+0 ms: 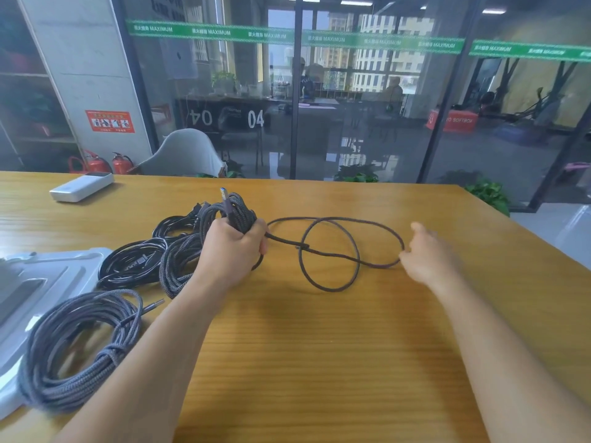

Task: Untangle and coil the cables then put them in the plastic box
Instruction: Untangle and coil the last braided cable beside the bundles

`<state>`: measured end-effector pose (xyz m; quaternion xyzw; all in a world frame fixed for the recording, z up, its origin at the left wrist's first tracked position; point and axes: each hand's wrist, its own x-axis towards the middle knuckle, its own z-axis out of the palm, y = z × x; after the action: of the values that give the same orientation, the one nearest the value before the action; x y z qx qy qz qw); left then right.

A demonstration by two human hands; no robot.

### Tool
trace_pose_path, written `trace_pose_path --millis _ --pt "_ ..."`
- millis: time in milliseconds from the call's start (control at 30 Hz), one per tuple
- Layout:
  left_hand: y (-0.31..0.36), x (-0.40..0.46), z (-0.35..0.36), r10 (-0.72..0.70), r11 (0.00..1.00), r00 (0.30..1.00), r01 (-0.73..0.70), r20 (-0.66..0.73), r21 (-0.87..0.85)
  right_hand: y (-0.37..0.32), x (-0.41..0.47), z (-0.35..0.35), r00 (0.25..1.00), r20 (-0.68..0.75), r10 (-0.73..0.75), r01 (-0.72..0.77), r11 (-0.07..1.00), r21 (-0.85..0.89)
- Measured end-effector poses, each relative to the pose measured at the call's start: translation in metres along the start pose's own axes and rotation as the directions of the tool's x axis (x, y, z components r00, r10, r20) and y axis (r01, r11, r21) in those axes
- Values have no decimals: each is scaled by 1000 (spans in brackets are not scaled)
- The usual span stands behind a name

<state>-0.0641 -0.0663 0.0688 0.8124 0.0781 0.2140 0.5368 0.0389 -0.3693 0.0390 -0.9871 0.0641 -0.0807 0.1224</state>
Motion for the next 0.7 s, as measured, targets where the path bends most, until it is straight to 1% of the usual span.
trace_pose_path --millis 33,67,100,133,167,200,233,267,333,367,400,433,467,500,533,567,600,633,700 --pt "0 0 1 7 1000 1000 -8 20 19 -11 -6 2 988 -60 -144 142 989 -33" --pt "0 0 2 17 999 999 -18 40 36 -25 -16 3 932 -161 -325 326 945 -18" --pt "0 -1 2 28 998 998 -31 62 49 -39 -24 3 829 -241 -505 517 856 -15" --pt "0 -1 3 41 997 996 -46 84 60 -51 -31 3 717 -256 -649 664 747 -35" --pt "1 -2 4 55 996 993 -62 104 68 -62 -36 4 625 -218 -750 763 645 -32" --pt "0 -3 4 69 994 990 -79 121 75 -70 -39 7 569 -162 -806 817 577 -6" --pt "1 -3 4 83 992 988 -94 132 79 -76 -42 8 546 -114 -830 837 547 28" --pt "1 -3 4 92 991 986 -104 138 84 -78 -42 10 546 -88 -833 838 542 68" --pt "0 -4 4 96 990 985 -109 141 90 -77 -42 12 571 -84 -817 818 557 142" --pt "0 -3 4 94 990 986 -107 139 92 -76 -42 11 590 -106 -800 799 561 216" --pt "-1 -3 4 91 990 987 -105 135 96 -73 -40 11 621 -167 -766 769 555 317" --pt "-2 -2 3 87 990 988 -101 130 101 -70 -36 11 678 -253 -690 720 556 415" --pt "-3 -1 2 83 990 989 -96 122 105 -64 -28 11 773 -331 -542 628 574 526" --pt "-3 0 1 81 990 990 -93 113 105 -57 -19 8 879 -349 -325 476 577 663" --pt "-4 1 1 80 990 991 -91 105 104 -46 -8 6 955 -279 -97 287 519 805" --pt "-4 1 0 81 990 992 -90 96 104 -32 2 5 985 -151 88 101 419 902" --pt "-3 0 0 80 990 993 -89 85 109 -17 9 4 976 -45 213 -33 346 938" --pt "-3 0 0 77 990 994 -85 71 110 -2 16 4 953 19 303 -118 313 942" --pt "-2 1 -1 58 994 998 -61 40 89 27 27 6 901 62 429 -199 283 938"
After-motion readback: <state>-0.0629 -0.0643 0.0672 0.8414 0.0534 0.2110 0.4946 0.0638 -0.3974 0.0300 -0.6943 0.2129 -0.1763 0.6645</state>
